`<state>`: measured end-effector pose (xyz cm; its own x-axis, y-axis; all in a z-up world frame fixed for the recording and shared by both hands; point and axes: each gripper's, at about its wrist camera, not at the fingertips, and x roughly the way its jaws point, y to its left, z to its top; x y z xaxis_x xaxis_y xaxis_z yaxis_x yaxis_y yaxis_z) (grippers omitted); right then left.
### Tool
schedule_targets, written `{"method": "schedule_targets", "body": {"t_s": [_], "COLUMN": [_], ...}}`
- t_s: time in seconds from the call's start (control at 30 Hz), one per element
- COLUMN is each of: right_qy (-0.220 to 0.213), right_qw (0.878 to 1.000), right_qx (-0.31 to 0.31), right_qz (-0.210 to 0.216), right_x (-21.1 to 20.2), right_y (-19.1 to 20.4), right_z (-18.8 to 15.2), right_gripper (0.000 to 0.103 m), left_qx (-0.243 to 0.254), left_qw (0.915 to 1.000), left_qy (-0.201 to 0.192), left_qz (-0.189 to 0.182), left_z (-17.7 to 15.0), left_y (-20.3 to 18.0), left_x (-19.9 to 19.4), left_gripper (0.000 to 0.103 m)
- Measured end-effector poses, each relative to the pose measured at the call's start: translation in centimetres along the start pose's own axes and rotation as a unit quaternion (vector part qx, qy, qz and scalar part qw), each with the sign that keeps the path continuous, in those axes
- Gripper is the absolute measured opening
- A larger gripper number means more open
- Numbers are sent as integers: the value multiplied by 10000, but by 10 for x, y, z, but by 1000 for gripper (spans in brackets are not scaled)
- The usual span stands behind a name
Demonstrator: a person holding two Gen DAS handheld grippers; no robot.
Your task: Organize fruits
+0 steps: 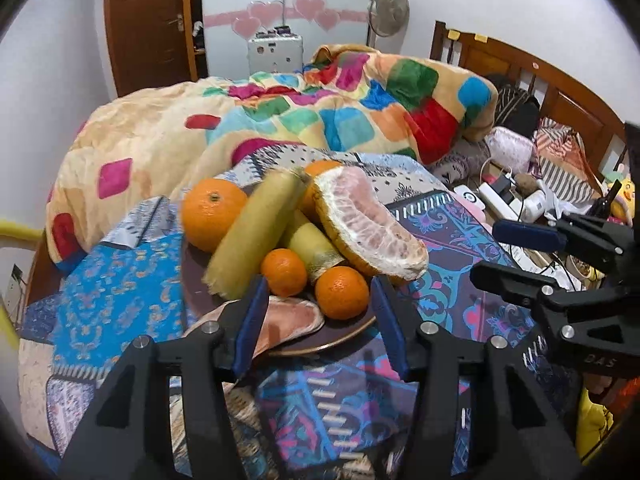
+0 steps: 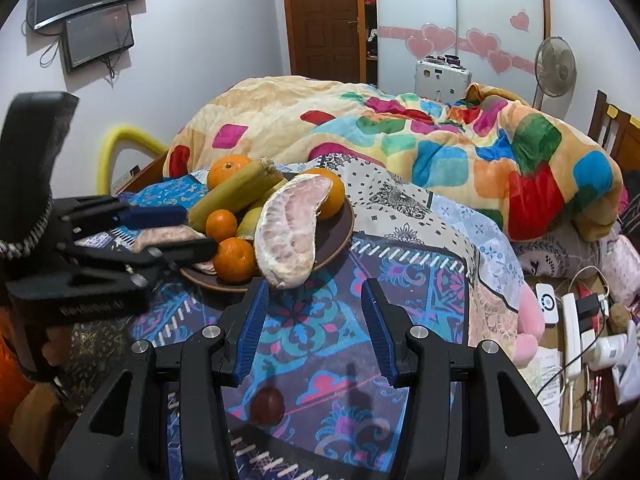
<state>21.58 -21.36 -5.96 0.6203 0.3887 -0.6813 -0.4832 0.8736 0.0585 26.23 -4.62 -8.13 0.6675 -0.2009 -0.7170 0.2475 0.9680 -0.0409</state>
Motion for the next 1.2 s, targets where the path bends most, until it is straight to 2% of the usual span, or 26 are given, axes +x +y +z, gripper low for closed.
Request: {"method": "schedule_targets", "body": {"t_s": [0.33,0.73,1.03,1.13,1.2], "right_qy": [96,597,657,633,583], "right_qw": [10000,9982,9977,9980,9983], "right_qx": [-20,82,-10,24,56], "right_qz": [8,-40,-142,-85,-67], "right_x": [-17,0,9,9,7], "right_y": [19,29,32,29,27], "right_z": [-21,-58,-63,-62,-60], "right_gripper": [45,45,17,16,16], "left_qx": [-165,-349,-412,-355,-346], "left_qw": [9997,9987,9978,9979,9978], "left_qy": [-74,341,520,544,571], "left_qz": [165,139,-1,-14,-41], "left_z": [-35,-91,-98,-94,-91], "left_y": [22,43,45,40,38], "left_x": [-53,-54,-37,-30,-25], "left_gripper": [56,56,56,55,49]}}
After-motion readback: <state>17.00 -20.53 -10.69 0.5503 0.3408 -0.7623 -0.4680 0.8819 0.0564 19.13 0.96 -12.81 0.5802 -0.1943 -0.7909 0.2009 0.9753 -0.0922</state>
